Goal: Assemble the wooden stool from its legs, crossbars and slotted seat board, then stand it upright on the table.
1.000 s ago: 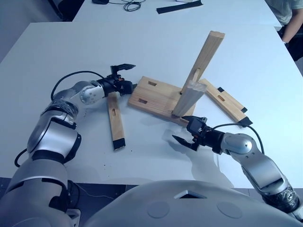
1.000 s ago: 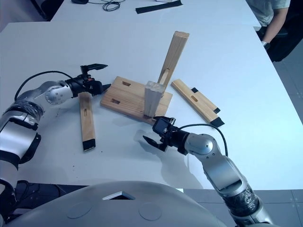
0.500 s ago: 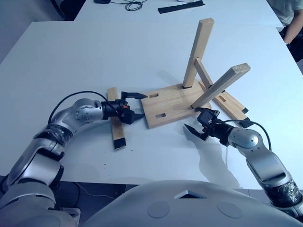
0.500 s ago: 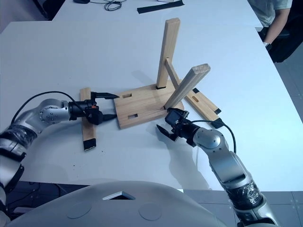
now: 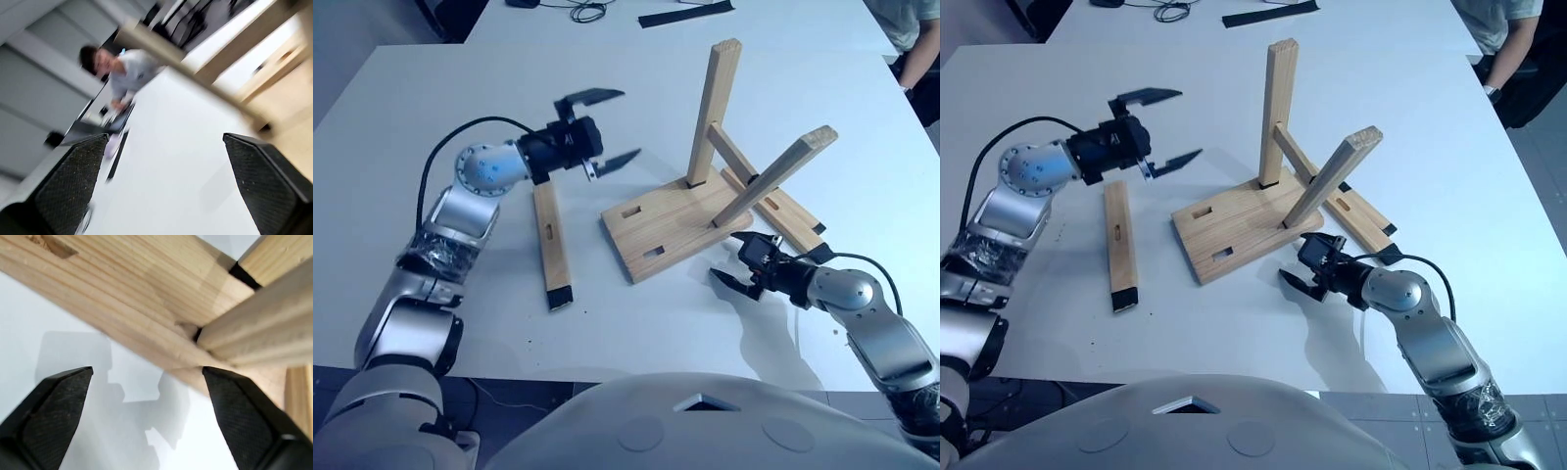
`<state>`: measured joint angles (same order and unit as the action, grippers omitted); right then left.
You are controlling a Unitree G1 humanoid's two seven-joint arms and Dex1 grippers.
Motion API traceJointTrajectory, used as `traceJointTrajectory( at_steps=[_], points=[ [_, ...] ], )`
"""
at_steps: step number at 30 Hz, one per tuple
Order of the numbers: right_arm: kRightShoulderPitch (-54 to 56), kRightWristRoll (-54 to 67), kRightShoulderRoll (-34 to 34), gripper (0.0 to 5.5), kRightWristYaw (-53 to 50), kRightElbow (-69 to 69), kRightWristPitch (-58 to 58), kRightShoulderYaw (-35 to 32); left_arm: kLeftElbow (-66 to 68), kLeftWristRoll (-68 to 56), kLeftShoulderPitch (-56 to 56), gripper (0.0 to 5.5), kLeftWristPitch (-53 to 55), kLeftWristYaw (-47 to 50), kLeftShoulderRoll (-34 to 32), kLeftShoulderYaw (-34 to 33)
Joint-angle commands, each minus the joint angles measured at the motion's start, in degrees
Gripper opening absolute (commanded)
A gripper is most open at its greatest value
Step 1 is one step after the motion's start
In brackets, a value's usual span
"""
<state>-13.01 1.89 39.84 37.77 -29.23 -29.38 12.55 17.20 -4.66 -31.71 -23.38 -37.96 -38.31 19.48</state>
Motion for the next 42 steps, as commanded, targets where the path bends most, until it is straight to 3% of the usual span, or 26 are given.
traceJointTrajectory(
  at_steps=[1,7,15,23,33,37,42],
  points=[
    [-0.3,0.4,0.9,4.15,0.3,-0.6,-1.3,-1.5,19.3,14.9,-3.9,4.34,-8.6,8.0,3.6,3.2],
    [2.2,-1.0,0.4,4.15,-0.4,2.8,-2.5,-0.8,31.5,24.7,-1.5,4.34,-19.0,12.7,6.6,7.0],
    [8.9,-4.5,-4.6,4.15,-3.1,9.2,-2.1,5.5,26.4,22.1,4.8,4.34,-24.0,6.6,5.0,6.5],
    [14.7,-7.4,-8.9,4.15,-4.8,17.4,1.4,8.6,3.0,14.2,15.8,4.34,-17.3,-1.5,1.0,4.7],
    [15.0,-8.9,-9.6,4.15,-3.1,18.1,3.7,9.7,4.4,16.2,13.5,4.34,-11.5,0.4,2.6,0.1],
    [11.7,-5.4,-7.1,4.15,-1.4,10.8,0.4,5.1,3.8,15.6,14.0,4.34,-11.5,-0.1,1.9,-1.6],
    [11.6,0.8,-2.6,4.15,2.1,4.0,-4.8,-5.4,0.4,14.1,17.9,4.34,-10.1,0.1,0.7,-4.3]
  ],
)
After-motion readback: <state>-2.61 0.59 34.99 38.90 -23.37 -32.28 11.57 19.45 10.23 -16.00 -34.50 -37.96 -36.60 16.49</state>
